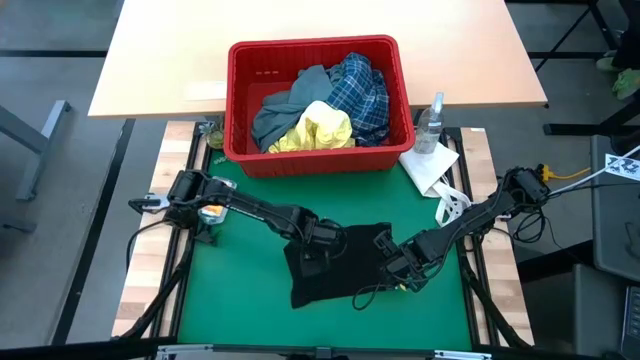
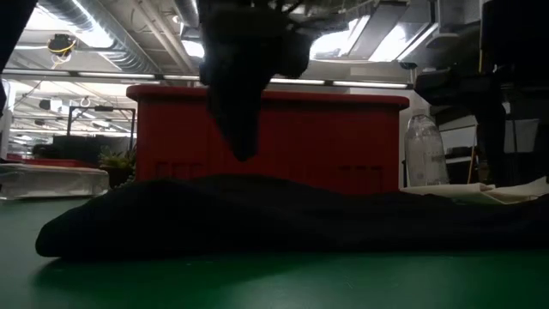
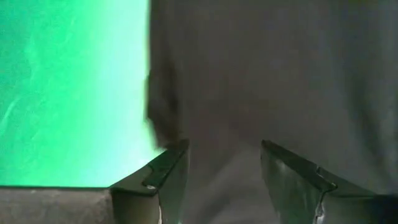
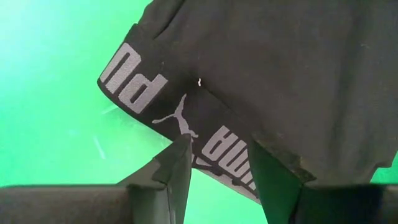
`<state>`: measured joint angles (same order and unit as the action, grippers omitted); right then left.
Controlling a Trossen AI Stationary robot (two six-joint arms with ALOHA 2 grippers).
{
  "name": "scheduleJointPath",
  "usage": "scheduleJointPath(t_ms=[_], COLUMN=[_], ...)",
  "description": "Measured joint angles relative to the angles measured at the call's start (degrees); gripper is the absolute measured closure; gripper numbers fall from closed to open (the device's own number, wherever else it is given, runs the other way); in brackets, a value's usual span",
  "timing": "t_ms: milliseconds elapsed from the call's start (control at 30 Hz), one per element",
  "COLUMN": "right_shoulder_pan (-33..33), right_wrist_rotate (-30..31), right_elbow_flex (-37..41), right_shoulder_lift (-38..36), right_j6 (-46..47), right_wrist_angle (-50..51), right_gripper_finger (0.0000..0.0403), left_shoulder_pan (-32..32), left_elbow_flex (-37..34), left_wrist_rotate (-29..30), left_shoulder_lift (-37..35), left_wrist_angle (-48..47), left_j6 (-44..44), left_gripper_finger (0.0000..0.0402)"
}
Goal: Fold Laundry from Bin
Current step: Fold the black underwear shorts
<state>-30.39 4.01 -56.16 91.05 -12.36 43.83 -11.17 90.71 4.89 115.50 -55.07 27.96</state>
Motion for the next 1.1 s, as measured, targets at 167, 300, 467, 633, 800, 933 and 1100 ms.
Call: scheduleJointPath(t_ms=[167, 300, 467, 633, 800, 933, 1100], right_shoulder_pan=[0.0, 0.0, 0.0, 0.0, 0.0, 0.0, 0.0], right_wrist_rotate=[-0.1, -0.1, -0.1, 0.1, 0.7, 0.9, 0.9], right_elbow_flex=[0.0, 0.0, 0.0, 0.0, 0.0, 0.0, 0.0], right_shoulder_lift=[0.0, 0.0, 0.0, 0.0, 0.0, 0.0, -0.1], right_j6=[0.0, 0.0, 0.0, 0.0, 0.0, 0.0, -0.1], right_wrist_angle=[-0.1, -0.1, -0.1, -0.1, -0.1, 0.0, 1.1], right_gripper_finger=[0.0247, 0.0247, 0.0247, 0.0247, 0.0247, 0.0247, 0.0247], left_shoulder_pan=[1.8, 2.5, 3.2, 3.8, 4.0, 4.2, 4.6], left_elbow_flex=[-1.7, -5.5, -10.5, -14.0, -14.5, -14.5, -14.7], left_wrist_rotate=[-1.6, -5.1, -7.5, -10.6, -11.5, -13.3, -18.0], left_shoulder_lift=[0.0, 0.0, 0.0, -0.3, -0.3, -0.3, -0.7], left_wrist_angle=[-1.6, 1.8, 4.8, 7.1, 7.1, 6.8, 6.3], left_j6=[1.0, 1.8, 3.3, 4.2, 5.6, 7.5, 8.0], left_gripper_finger=[0.0211, 0.0211, 0.0211, 0.0214, 0.0262, 0.0332, 0.0392])
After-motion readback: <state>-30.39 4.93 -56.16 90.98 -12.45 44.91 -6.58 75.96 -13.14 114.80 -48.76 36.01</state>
